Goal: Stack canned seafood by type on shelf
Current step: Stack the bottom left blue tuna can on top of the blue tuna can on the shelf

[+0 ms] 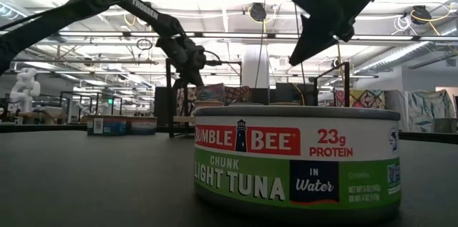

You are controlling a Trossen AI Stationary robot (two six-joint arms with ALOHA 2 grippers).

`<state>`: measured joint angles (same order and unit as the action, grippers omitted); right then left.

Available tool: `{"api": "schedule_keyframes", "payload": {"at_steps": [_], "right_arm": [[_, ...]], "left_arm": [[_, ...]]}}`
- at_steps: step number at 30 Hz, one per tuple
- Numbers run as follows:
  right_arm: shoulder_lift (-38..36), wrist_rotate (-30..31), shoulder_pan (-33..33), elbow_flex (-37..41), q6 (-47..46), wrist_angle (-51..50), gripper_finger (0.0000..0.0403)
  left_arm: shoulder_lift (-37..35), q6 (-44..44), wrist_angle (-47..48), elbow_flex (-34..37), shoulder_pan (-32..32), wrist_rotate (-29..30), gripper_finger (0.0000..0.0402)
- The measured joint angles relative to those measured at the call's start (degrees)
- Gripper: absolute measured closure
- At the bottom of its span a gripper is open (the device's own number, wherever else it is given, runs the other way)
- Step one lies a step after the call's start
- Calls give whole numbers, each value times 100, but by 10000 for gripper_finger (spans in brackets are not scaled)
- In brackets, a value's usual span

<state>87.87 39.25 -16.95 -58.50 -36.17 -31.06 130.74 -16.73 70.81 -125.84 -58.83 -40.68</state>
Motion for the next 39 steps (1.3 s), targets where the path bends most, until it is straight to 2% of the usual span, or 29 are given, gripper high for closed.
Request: {"api": "schedule_keyframes", "payload": {"at_steps": [5, 13, 34, 39], "right_arm": [[268, -39, 85, 0, 136, 23, 403], [460, -58, 167, 2, 149, 39, 403], [355, -11, 164, 2, 147, 43, 403], [355, -11, 164, 2, 147, 43, 403]], "left_arm": [[-3, -357, 384, 0, 77, 240, 401], [-4, -968, 383, 0, 333, 558, 402], [-11, -1107, 469, 2, 723, 712, 401], [-11, -1063, 469, 2, 733, 858, 376]]}}
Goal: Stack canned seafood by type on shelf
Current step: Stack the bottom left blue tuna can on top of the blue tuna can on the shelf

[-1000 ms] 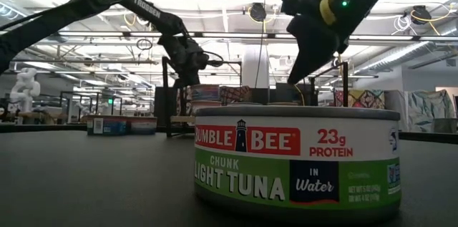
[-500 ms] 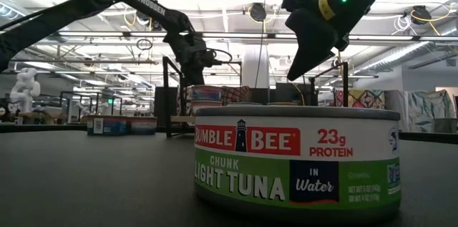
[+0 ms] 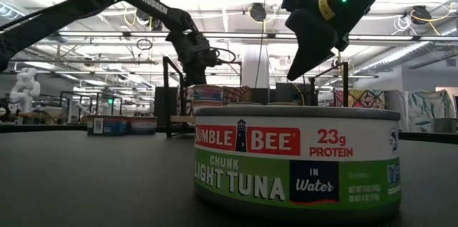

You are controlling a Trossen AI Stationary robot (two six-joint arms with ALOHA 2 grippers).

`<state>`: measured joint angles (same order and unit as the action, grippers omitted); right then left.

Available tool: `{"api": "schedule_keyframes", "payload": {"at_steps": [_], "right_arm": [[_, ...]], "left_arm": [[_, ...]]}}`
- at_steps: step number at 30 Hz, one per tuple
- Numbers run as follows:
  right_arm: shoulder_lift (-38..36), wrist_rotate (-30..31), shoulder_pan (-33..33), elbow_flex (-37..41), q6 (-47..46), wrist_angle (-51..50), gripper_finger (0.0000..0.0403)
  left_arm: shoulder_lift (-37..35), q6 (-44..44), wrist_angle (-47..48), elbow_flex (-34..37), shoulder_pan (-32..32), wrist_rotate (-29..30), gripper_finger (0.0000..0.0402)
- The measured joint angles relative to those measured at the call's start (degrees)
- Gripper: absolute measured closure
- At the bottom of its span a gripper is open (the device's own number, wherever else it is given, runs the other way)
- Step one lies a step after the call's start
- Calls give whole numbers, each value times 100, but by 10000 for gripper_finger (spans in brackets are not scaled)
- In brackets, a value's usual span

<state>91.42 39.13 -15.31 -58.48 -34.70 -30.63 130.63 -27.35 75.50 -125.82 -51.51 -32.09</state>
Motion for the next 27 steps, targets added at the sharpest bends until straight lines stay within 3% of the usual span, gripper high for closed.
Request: {"api": "schedule_keyframes", "payload": {"at_steps": [11, 22, 27], "right_arm": [[-51, -4, -6, -25, 99, -24, 403], [-818, -24, -354, -101, 158, -113, 403], [-1126, -59, -565, -101, 260, -164, 403]], "left_arm": [[-20, 152, 17, -637, 26, 301, 288], [-384, 436, 52, -913, 30, 180, 281], [-685, 440, 53, -913, 138, -230, 281]]}}
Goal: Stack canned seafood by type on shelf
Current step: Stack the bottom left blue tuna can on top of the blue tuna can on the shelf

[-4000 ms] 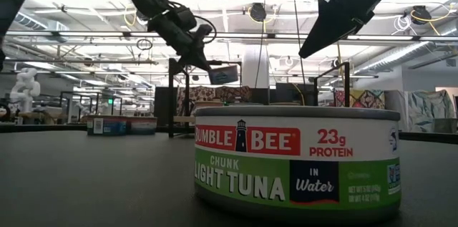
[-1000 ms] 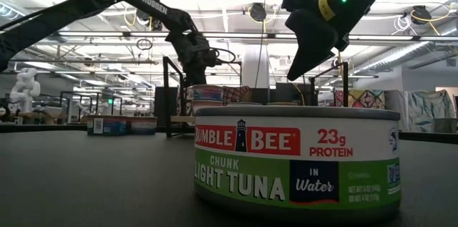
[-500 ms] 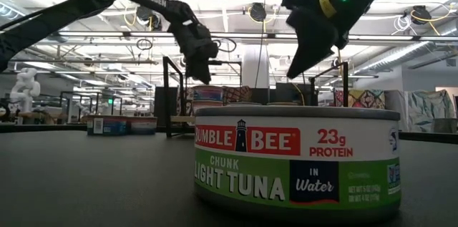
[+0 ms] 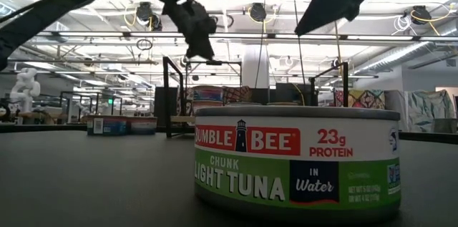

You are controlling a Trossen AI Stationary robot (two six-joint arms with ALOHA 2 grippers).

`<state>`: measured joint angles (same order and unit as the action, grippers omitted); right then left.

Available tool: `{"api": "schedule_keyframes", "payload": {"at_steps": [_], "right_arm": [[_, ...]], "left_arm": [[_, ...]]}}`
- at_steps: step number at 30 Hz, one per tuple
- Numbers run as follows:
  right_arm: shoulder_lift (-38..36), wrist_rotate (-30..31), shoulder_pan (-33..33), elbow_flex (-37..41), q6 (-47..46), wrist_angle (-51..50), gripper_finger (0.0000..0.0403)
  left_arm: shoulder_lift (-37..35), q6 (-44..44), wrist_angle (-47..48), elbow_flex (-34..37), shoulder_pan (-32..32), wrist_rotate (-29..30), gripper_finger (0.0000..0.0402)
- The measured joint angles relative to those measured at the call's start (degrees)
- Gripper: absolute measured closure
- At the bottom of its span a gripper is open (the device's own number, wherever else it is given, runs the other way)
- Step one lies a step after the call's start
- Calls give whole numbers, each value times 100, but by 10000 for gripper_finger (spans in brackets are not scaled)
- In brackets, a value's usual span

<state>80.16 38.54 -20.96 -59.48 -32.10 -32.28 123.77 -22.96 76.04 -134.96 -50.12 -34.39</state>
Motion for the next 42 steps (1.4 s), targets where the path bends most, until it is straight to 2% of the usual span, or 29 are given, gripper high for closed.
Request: {"api": "schedule_keyframes", "payload": {"at_steps": [5, 12, 17, 22, 28, 34, 38, 42], "right_arm": [[-227, 15, -304, 0, 3, -60, 403], [-347, 50, -762, 0, -7, -44, 403], [-303, 143, -1099, 0, -15, 162, 403], [-303, 384, -1395, 0, 23, 164, 403], [-282, 385, -1523, 0, 24, 166, 403], [-279, 372, -1526, 0, 25, 169, 403], [-279, 367, -1526, 0, 24, 253, 403], [-279, 367, -1526, 0, 25, 385, 403]], "left_arm": [[-414, -4, 242, 0, 286, -4, 281], [-1039, -159, 1042, 4, 985, 59, 281], [-1709, 47, 1033, 522, 1593, 314, 291], [-2710, 675, 506, 1803, 2096, 848, 302], [-4295, 1839, -461, 3994, 2534, 1405, 304], [-5735, 2711, -964, 5886, 2737, 2494, 304], [-6326, 2850, -1132, 6852, 2802, 2625, 304], [-6588, 2701, -1249, 7651, 2990, 2693, 304]]}}
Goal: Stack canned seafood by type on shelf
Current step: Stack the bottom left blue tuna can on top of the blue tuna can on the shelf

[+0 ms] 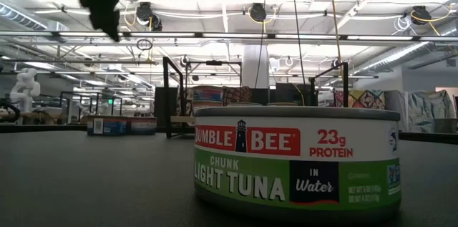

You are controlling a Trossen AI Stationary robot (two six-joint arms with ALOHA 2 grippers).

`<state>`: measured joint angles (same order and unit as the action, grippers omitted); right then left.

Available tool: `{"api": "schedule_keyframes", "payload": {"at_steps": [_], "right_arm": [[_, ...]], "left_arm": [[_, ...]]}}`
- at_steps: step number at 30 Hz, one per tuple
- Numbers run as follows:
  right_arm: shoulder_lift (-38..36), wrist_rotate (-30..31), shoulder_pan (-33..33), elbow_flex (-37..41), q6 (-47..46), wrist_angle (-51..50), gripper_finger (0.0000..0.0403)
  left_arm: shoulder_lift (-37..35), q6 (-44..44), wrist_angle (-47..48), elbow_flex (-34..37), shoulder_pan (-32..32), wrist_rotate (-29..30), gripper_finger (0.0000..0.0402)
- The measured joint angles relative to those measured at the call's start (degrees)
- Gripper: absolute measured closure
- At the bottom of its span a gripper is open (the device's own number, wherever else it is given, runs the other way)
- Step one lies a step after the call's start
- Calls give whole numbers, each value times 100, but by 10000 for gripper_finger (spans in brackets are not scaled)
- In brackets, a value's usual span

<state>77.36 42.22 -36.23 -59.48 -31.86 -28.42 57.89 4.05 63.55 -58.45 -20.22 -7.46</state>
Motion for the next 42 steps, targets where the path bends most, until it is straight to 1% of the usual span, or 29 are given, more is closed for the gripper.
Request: {"api": "schedule_keyframes", "payload": {"at_steps": [2, 6, 9, 12, 14, 20, 24, 27, 30, 36, 39, 42], "right_arm": [[0, 0, 0, 0, 0, 37, 403], [0, -1, 1, 0, -1, 65, 403], [0, 0, 0, 0, -1, 78, 403], [0, 0, 2, 0, 5, 78, 403], [0, -3, 13, 0, 22, 71, 403], [0, -2, 13, 0, 22, 28, 403], [0, -4, 13, 0, 114, 28, 403], [0, -9, 13, 0, 127, 26, 403], [0, -9, 13, 0, 127, -6, 403], [0, -10, 13, 0, 129, -22, 403], [0, -9, 13, 0, 132, -48, 403], [0, -9, 13, 0, 146, -48, 403]], "left_arm": [[-10, -100, -99, 300, 136, 377, 304], [50, -193, -347, 867, 374, 1383, 304], [167, -275, -374, 1158, 466, 2060, 304], [209, -459, -781, 1434, 517, 2509, 304], [215, -596, -1005, 1574, 528, 2557, 304], [418, -607, -995, 1560, 528, 2557, 304], [729, -595, -994, 1560, 528, 2580, 304], [1088, -587, -994, 1560, 497, 2649, 304], [1426, -486, -976, 1560, 390, 2876, 304], [1896, -492, -976, 1560, 141, 2949, 304], [2004, -796, -1081, 1560, 84, 3301, 304], [2026, -1088, -1302, 1560, 78, 3371, 304]]}}
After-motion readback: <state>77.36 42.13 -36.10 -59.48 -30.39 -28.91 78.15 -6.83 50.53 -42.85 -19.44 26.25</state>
